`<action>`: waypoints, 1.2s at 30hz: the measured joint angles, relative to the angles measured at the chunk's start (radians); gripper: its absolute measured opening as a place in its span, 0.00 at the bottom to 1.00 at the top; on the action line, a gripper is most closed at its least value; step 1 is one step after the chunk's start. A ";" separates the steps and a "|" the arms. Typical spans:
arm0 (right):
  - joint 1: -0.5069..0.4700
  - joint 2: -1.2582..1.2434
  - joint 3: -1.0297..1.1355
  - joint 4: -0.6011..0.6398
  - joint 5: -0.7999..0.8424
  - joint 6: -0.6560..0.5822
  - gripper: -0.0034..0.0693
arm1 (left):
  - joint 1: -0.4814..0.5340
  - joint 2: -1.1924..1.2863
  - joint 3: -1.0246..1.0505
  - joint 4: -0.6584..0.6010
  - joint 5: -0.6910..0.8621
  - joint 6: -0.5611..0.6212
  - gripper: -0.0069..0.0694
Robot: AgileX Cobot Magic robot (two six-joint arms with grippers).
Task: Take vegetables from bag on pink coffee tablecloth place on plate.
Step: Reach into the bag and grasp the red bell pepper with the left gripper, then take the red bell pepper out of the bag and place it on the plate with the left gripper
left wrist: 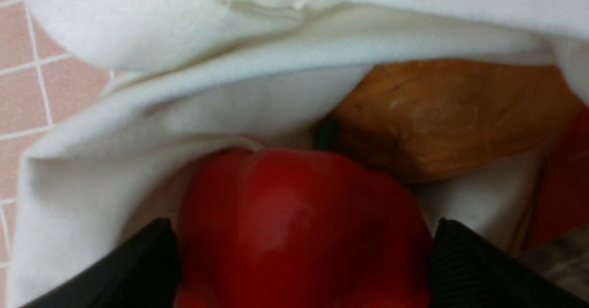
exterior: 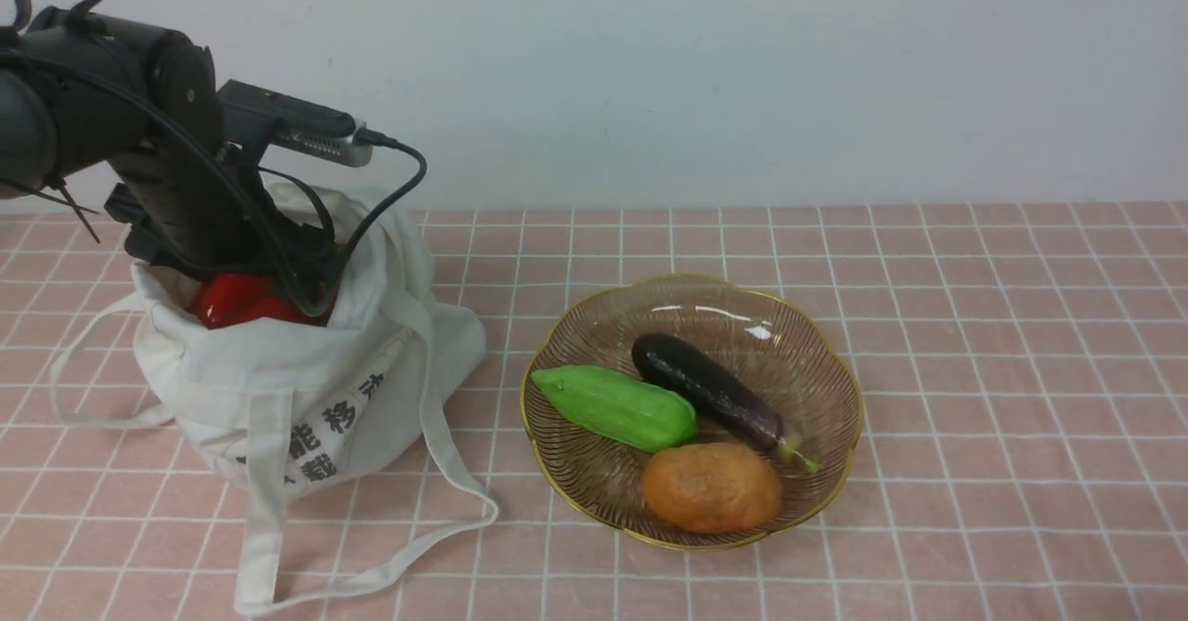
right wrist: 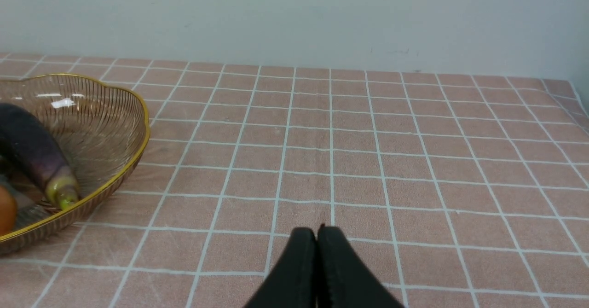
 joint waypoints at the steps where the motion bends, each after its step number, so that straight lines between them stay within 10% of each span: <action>1: 0.000 0.000 0.000 0.000 0.000 0.000 0.03 | 0.000 0.003 0.000 0.002 0.000 -0.004 0.93; 26: 0.000 0.000 0.000 0.000 0.000 0.000 0.03 | -0.120 -0.248 0.009 0.023 0.064 -0.008 0.86; 36: 0.000 0.000 0.000 0.000 0.000 0.000 0.03 | -0.120 -0.403 0.011 -0.451 0.086 0.158 0.86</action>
